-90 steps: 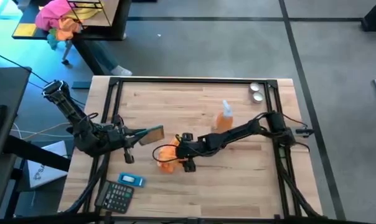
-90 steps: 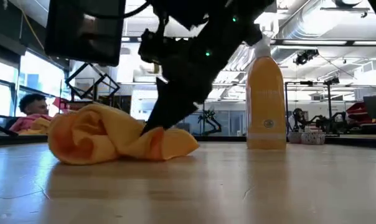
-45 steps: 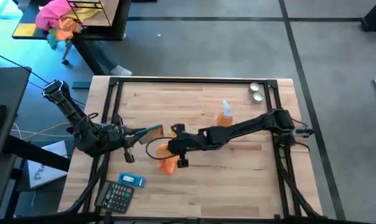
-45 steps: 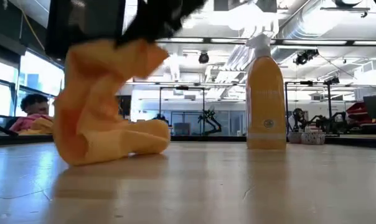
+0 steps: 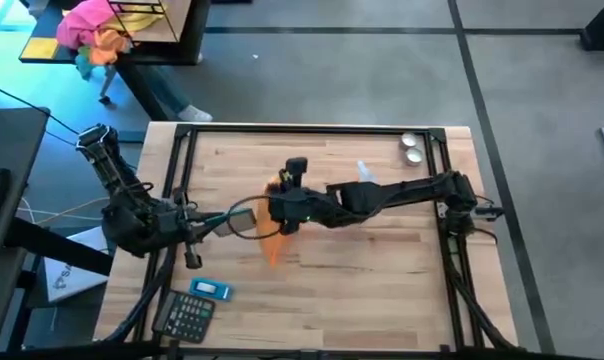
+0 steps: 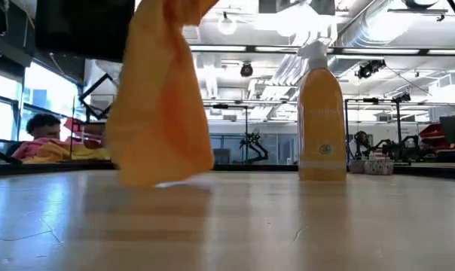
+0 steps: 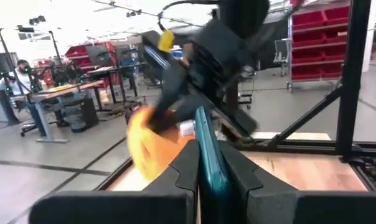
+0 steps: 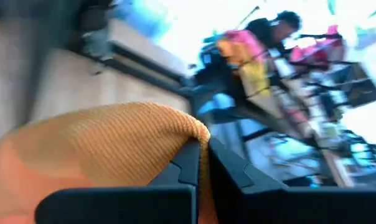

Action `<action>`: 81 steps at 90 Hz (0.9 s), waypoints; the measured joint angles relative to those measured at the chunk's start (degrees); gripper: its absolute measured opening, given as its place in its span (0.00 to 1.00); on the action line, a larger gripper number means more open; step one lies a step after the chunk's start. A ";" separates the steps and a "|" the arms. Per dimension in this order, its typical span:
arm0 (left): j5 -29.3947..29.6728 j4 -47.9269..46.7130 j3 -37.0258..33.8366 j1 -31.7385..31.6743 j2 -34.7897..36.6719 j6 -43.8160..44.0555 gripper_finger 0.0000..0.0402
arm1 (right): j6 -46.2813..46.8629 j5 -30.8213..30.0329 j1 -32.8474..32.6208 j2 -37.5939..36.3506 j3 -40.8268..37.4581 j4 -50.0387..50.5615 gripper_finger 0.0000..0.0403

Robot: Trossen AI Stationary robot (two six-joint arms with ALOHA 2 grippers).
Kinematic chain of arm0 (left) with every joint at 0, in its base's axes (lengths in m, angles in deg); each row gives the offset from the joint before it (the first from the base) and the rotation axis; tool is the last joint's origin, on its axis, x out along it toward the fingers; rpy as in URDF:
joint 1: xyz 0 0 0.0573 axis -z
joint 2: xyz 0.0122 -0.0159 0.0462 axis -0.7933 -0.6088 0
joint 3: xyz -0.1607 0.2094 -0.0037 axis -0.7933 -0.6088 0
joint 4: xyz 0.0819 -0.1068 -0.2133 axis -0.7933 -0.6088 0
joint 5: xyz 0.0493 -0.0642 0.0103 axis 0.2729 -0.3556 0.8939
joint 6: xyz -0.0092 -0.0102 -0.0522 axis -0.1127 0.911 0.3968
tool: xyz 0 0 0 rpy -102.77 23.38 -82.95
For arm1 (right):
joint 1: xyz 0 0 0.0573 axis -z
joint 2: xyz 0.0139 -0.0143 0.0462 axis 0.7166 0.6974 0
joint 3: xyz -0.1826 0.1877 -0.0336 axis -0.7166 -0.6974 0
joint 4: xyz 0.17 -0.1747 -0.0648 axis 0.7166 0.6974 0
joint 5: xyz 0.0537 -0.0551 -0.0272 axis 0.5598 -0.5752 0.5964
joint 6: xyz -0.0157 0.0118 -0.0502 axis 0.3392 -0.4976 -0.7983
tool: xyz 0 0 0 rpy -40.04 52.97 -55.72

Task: Apply microfiber cloth
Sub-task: Wipe tablet with a microfiber cloth

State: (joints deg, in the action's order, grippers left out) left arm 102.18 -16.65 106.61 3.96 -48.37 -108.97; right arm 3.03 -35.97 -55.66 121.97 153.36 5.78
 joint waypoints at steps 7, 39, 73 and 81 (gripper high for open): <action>-0.21 0.44 0.00 0.25 -0.01 -0.39 0.04 | -1.00 0.65 0.33 0.08 3.64 -1.17 0.00; -0.28 0.44 0.00 0.30 0.00 -0.83 0.04 | 7.70 26.78 -3.53 -0.28 17.17 10.09 0.00; -0.21 1.19 0.00 0.27 -0.02 -1.90 0.04 | 28.20 27.95 7.54 0.71 -13.44 15.34 0.00; -0.36 1.27 0.00 0.23 -0.04 -1.97 0.04 | 32.08 34.13 9.33 0.73 -24.51 6.70 0.00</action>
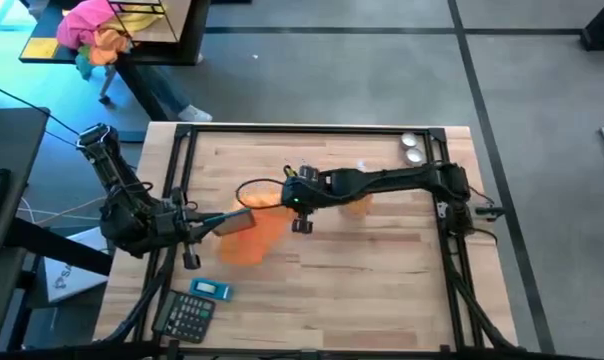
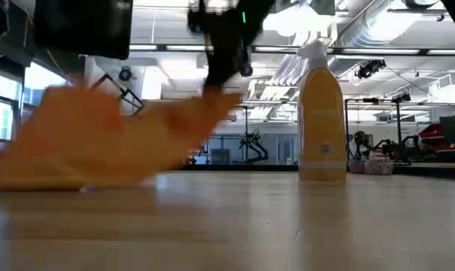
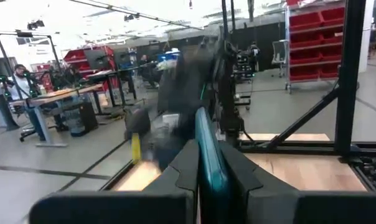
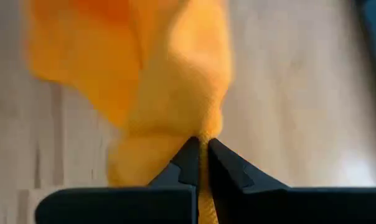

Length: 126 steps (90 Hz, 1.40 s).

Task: Apply microfiber cloth
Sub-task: Wipe tablet with a microfiber cloth

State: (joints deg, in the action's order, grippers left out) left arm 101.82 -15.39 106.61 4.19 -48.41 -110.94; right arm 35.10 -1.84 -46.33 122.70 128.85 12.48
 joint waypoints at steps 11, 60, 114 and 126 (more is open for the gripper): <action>-0.04 -0.09 0.00 -0.72 -0.22 0.14 0.04 | 3.20 6.00 1.21 0.20 -10.98 -10.44 0.00; -12.04 -20.86 -0.03 -13.49 -7.86 19.41 0.04 | 0.89 -4.81 2.60 -0.77 -3.37 0.82 0.42; -11.25 16.35 -14.57 -26.70 -31.40 23.24 0.04 | 1.58 -13.90 -8.03 -0.77 -0.14 0.72 0.56; -12.63 24.49 -14.64 -30.15 -37.19 19.35 0.04 | 5.75 -16.00 -10.61 -0.77 -3.04 -1.17 0.57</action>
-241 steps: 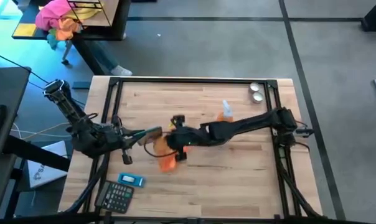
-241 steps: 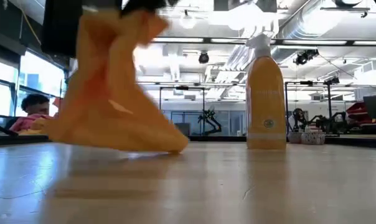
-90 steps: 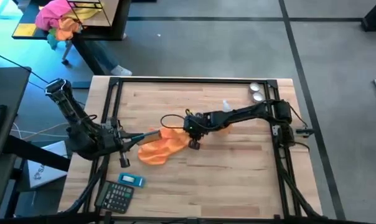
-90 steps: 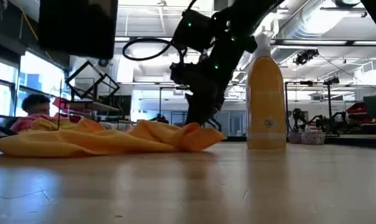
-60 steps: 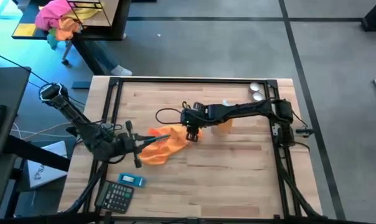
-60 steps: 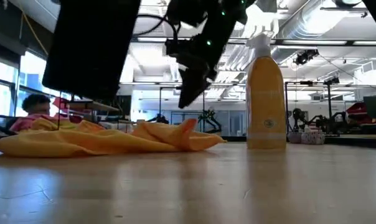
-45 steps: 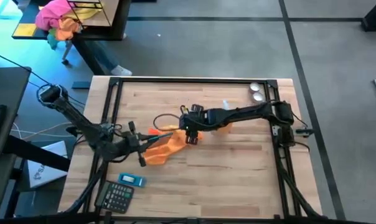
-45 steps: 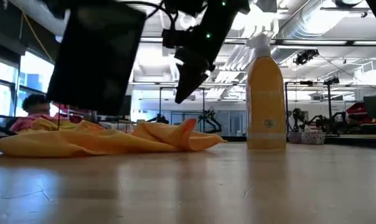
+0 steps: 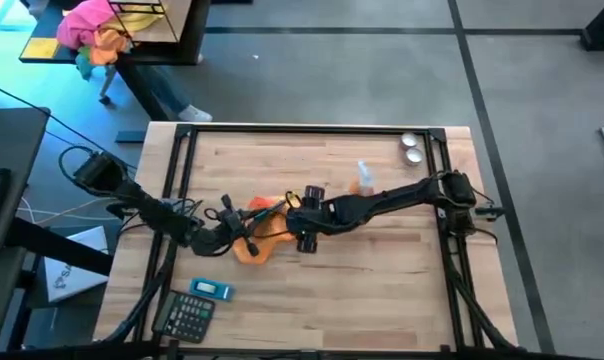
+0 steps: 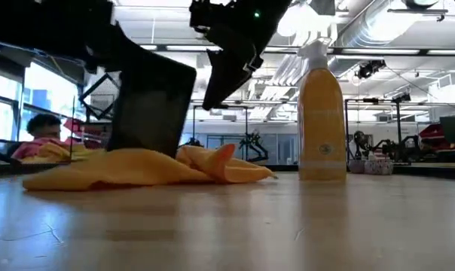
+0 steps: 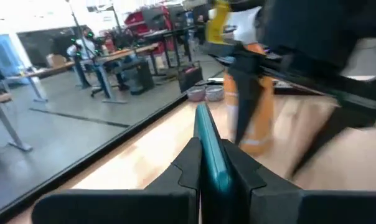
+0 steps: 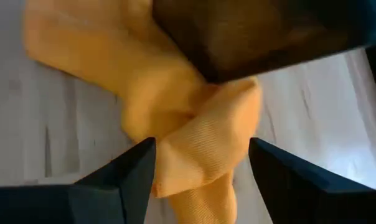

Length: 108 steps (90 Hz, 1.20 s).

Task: Apply microfiber cloth
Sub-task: Wipe tablet with a microfiber cloth

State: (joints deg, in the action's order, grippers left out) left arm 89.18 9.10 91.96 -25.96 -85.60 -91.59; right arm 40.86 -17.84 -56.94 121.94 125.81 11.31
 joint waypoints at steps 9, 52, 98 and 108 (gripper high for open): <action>-2.64 4.32 0.11 -2.24 -3.66 -2.11 0.04 | 3.32 1.02 -2.13 0.00 -4.43 -6.18 0.57; 1.94 2.75 -0.93 -10.38 -9.00 -19.81 0.04 | 10.88 -2.98 -3.90 0.02 -25.68 -50.80 0.57; -10.12 17.97 -13.71 -30.39 -8.82 -14.31 0.06 | 4.00 -1.01 0.32 -1.51 -28.18 -60.40 0.56; -13.61 15.49 -10.48 -31.99 -9.66 -12.18 0.07 | 0.98 -1.64 -0.23 -7.05 -28.15 -58.04 0.56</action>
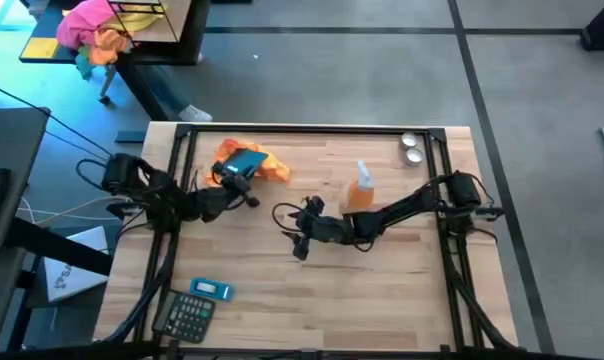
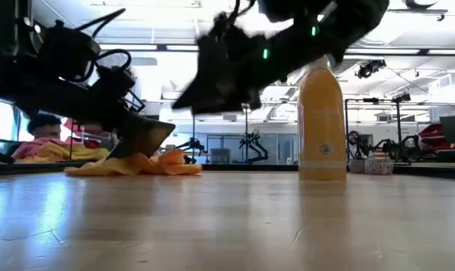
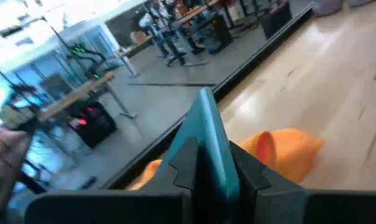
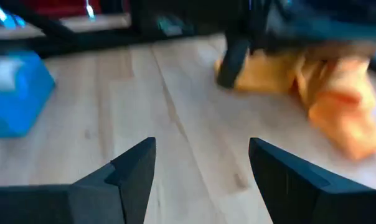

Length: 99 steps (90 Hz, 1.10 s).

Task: Apply microfiber cloth
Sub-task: Wipe tablet with a microfiber cloth

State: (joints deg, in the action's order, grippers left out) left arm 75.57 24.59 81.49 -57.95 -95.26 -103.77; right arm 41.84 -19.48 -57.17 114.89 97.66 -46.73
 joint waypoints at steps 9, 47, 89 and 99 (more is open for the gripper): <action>-1.64 -1.51 4.45 0.71 -2.38 0.12 0.07 | -1.15 -1.63 -0.84 -6.22 0.00 6.81 0.56; -0.83 -2.47 26.23 16.59 -22.72 0.57 0.09 | 3.65 -4.30 -8.54 -27.87 -0.04 28.27 0.56; 8.65 -2.46 31.39 36.92 -11.20 5.47 0.10 | 3.41 -3.25 -10.52 -28.07 -0.04 36.91 0.56; 13.30 -4.39 29.10 39.25 -7.54 6.46 0.09 | 1.82 -2.30 -10.75 -24.35 -0.07 37.39 0.56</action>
State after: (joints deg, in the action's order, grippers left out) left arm 88.87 20.21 110.59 -18.70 -102.79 -97.31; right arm 43.65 -21.78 -67.92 90.54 97.59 -9.34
